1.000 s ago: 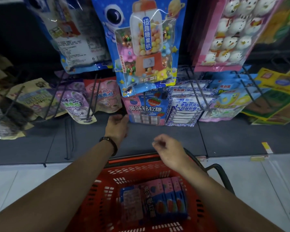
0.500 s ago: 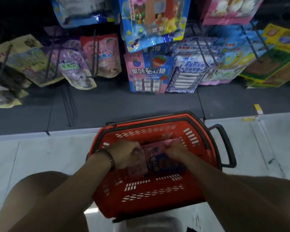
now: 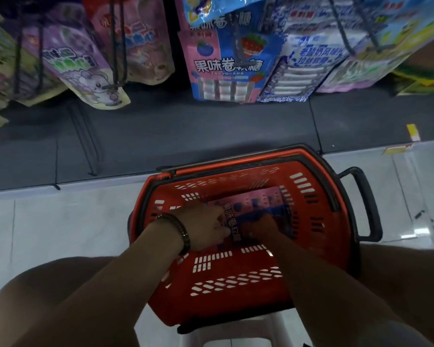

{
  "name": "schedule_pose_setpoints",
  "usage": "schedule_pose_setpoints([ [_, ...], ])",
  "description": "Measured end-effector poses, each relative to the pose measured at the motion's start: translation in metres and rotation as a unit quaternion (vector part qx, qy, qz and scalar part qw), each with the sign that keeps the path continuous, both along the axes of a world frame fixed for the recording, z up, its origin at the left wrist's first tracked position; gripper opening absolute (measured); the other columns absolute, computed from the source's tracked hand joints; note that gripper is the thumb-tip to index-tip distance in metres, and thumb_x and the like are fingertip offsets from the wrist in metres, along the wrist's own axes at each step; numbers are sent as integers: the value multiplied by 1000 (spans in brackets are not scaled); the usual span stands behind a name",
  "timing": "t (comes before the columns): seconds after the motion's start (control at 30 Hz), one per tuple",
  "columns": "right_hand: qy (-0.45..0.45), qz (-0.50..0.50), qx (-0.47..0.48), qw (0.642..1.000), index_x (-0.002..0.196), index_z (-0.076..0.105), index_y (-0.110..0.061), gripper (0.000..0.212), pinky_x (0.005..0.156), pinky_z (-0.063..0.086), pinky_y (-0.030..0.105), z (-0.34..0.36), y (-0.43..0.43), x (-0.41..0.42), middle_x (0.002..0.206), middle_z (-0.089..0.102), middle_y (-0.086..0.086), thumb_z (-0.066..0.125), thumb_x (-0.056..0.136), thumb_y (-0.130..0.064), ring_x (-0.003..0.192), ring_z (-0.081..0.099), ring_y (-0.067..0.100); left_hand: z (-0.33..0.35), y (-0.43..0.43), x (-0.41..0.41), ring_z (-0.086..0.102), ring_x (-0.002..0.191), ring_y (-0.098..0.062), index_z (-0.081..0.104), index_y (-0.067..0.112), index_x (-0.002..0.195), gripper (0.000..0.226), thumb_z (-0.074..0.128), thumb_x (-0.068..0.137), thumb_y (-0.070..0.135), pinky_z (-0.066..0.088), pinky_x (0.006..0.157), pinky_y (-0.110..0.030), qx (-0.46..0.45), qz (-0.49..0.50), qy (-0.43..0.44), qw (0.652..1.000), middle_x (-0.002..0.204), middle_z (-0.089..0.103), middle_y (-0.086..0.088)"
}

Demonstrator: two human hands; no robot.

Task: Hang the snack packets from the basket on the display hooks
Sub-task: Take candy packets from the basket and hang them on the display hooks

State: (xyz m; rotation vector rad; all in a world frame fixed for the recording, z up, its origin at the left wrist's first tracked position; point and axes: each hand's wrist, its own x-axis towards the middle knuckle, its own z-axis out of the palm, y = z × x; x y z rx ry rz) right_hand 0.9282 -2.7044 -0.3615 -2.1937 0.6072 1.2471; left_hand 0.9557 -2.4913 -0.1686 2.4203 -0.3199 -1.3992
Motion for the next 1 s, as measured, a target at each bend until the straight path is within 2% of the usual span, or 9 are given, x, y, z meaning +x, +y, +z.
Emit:
schedule_pose_setpoints([
  [0.2, 29, 32, 38, 998, 128, 66, -6, 32, 104, 56, 46, 5, 3, 3, 129, 69, 16, 67, 103, -26, 121, 66, 33, -4, 8, 5, 67, 107, -17, 63, 30, 130, 29, 49, 106, 40, 56, 94, -39, 3, 19, -19, 1000, 127, 70, 3],
  [0.33, -25, 27, 123, 992, 136, 61, -9, 32, 103, 56, 55, 29, 1, 1, 129, 67, 19, 62, 104, -11, 120, 66, 38, -14, 16, 1, 63, 113, -17, 65, 34, 130, 29, 54, 104, 42, 51, 94, -33, -2, 24, -13, 1000, 133, 67, 4],
  [0.4, -46, 63, 161, 984, 140, 60, -13, 35, 102, 57, 51, 52, -1, 2, 129, 67, 16, 59, 105, -11, 118, 66, 34, -20, 21, -2, 62, 117, -19, 62, 29, 132, 34, 60, 100, 43, 51, 97, -34, 0, 37, -33, 999, 136, 65, 0],
  [0.53, -68, 165, 203, 963, 126, 70, -26, 24, 85, 57, 32, 110, -11, 14, 109, 74, -5, 63, 103, -21, 97, 71, 9, -19, 32, -18, 52, 139, -31, 24, 24, 161, 98, 81, 84, 44, 46, 113, -39, 8, 138, -97, 986, 163, 31, -13],
  [0.6, -72, 199, 222, 952, 120, 70, -24, 20, 77, 52, 29, 141, -14, 20, 94, 73, -10, 62, 103, -18, 78, 67, 4, -10, 32, -28, 51, 141, -29, 18, 27, 163, 112, 85, 76, 48, 44, 115, -37, -23, 174, -123, 977, 164, 29, -8],
  [0.67, -94, 236, 229, 940, 121, 69, -20, 19, 82, 52, 32, 173, -15, 26, 98, 73, -11, 59, 105, -15, 85, 65, 5, 2, 30, -37, 58, 133, -21, 40, 27, 154, 91, 86, 77, 45, 48, 108, -32, -85, 204, -126, 967, 148, 51, 2],
  [0.8, -181, 282, 234, 913, 90, 68, -38, 19, 80, 55, 37, 241, -20, 25, 88, 73, -16, 65, 103, -24, 80, 63, 0, 39, 28, -53, 74, 95, -11, 78, 22, 111, 21, 78, 93, 34, 59, 85, -33, -204, 267, -134, 932, 104, 81, 6],
  [0.9, -280, 185, 261, 905, 82, 75, -30, 15, 77, 53, 38, 275, -26, 22, 81, 76, -8, 76, 96, -29, 76, 65, 3, 65, 22, -71, 77, 87, -12, 81, 24, 102, 10, 75, 95, 30, 58, 67, -23, -317, 405, -165, 841, 98, 83, 5],
  [1.0, -326, 23, 324, 887, 94, 80, -15, 6, 95, 60, 50, 304, -35, 9, 97, 83, 8, 83, 91, -19, 93, 78, 21, 89, 13, -90, 80, 86, -26, 80, 28, 101, 8, 76, 96, 33, 63, 62, -35, -344, 477, -205, 782, 97, 83, 1],
])
